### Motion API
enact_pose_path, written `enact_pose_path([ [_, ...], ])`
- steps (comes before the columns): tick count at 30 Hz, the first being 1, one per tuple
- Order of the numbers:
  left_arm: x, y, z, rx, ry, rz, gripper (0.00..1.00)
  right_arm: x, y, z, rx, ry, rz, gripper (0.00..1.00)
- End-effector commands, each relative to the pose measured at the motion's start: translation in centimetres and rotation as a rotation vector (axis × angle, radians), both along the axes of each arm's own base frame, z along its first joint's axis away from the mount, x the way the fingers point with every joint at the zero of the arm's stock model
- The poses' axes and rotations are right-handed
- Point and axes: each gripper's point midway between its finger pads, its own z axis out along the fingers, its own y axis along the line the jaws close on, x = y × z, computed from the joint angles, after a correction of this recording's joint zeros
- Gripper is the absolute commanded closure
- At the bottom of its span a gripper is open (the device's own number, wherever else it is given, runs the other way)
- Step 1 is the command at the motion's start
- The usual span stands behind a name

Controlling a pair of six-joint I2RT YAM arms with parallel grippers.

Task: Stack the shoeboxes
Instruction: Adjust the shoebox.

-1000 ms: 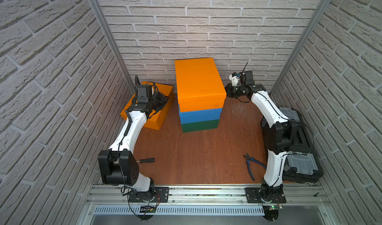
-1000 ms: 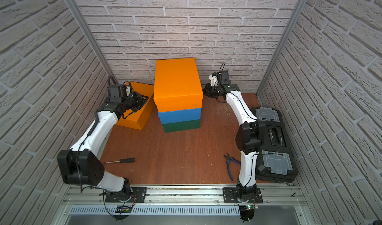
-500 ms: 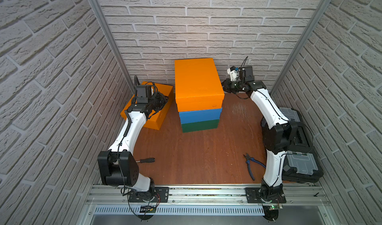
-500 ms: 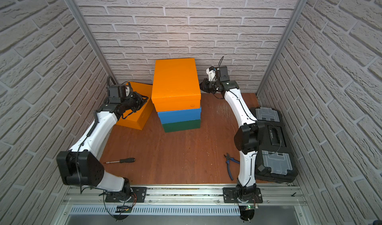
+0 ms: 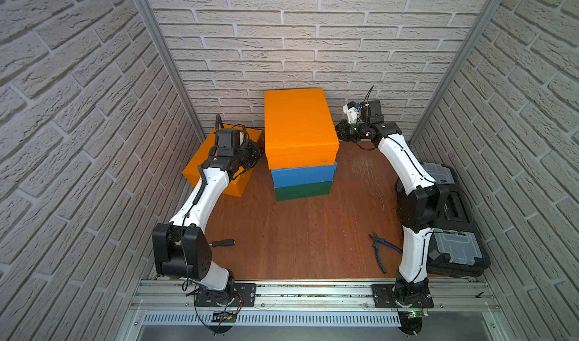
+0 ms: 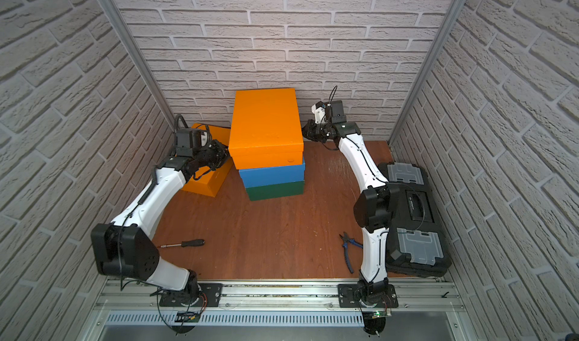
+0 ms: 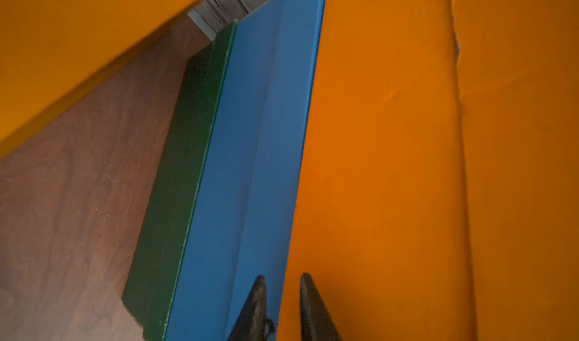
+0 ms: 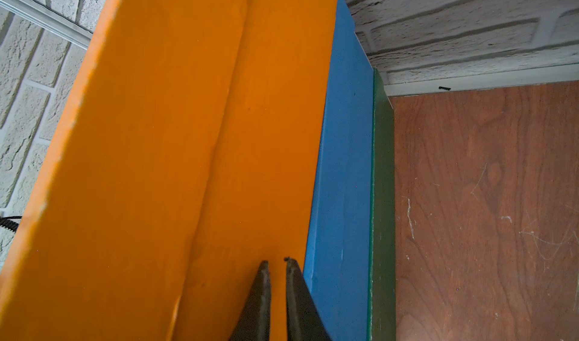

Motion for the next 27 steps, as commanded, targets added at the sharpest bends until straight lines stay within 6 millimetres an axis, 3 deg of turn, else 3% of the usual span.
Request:
enact_pose_path([
  [1, 0.5, -1.4, 2.0, -0.021, -0.060, -0.033, 0.78, 0.4, 0.3, 1.4, 0.013, -0.040, 0.013, 0.86],
  [27, -0.3, -0.7, 1.9, -0.007, -0.052, -0.018, 0.78, 0.8, 2.1, 1.1, 0.051, -0.030, 0.048, 0.85],
])
